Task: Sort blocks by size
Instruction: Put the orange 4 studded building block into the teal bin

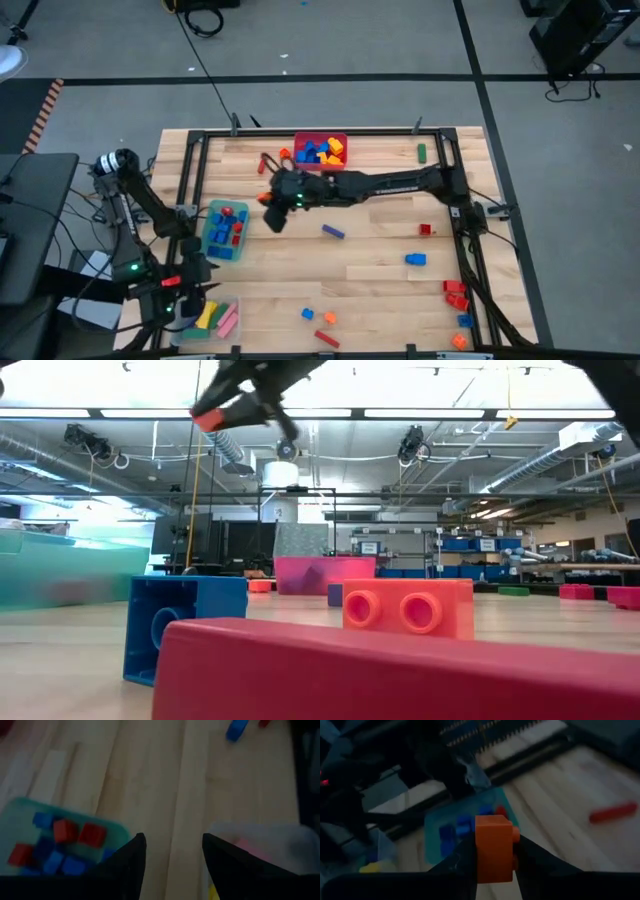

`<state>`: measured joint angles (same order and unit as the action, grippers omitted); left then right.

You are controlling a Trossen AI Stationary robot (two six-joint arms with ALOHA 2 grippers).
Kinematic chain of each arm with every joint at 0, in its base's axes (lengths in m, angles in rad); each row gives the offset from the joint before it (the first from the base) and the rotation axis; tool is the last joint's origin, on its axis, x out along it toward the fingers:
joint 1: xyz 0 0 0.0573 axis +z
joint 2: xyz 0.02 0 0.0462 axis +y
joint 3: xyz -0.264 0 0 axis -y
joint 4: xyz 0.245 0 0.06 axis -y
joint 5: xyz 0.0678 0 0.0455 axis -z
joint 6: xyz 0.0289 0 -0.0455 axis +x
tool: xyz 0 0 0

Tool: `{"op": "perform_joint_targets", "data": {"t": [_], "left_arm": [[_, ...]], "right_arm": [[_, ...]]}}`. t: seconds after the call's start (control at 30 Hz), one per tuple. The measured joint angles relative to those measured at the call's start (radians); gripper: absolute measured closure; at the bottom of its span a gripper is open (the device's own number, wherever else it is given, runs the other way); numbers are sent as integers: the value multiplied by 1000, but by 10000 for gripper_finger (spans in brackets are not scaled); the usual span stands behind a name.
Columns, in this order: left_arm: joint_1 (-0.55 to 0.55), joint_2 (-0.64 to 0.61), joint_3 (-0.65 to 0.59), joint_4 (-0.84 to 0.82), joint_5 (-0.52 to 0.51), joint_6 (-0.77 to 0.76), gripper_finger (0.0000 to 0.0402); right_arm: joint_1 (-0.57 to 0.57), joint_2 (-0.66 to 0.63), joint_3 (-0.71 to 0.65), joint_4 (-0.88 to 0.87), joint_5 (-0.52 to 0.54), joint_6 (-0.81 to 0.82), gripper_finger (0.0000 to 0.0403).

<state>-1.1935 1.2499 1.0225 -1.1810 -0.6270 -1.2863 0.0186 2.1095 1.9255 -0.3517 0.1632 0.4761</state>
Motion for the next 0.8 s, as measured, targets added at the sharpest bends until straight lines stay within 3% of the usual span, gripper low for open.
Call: {"op": "perform_joint_targets", "data": {"t": [0.33, 0.63, 0.8], "left_arm": [[-50, 0, 0, 34, -77, -85, 200], [-50, 0, 0, 92, -113, -87, 200], [-50, -1, 0, 96, -145, -87, 200]], "right_arm": [[13, 368, 433, -7, -181, -110, 298], [12, 462, 396, 215, -226, -133, 298], [12, 539, 395, 426, -243, -201, 298]]}}
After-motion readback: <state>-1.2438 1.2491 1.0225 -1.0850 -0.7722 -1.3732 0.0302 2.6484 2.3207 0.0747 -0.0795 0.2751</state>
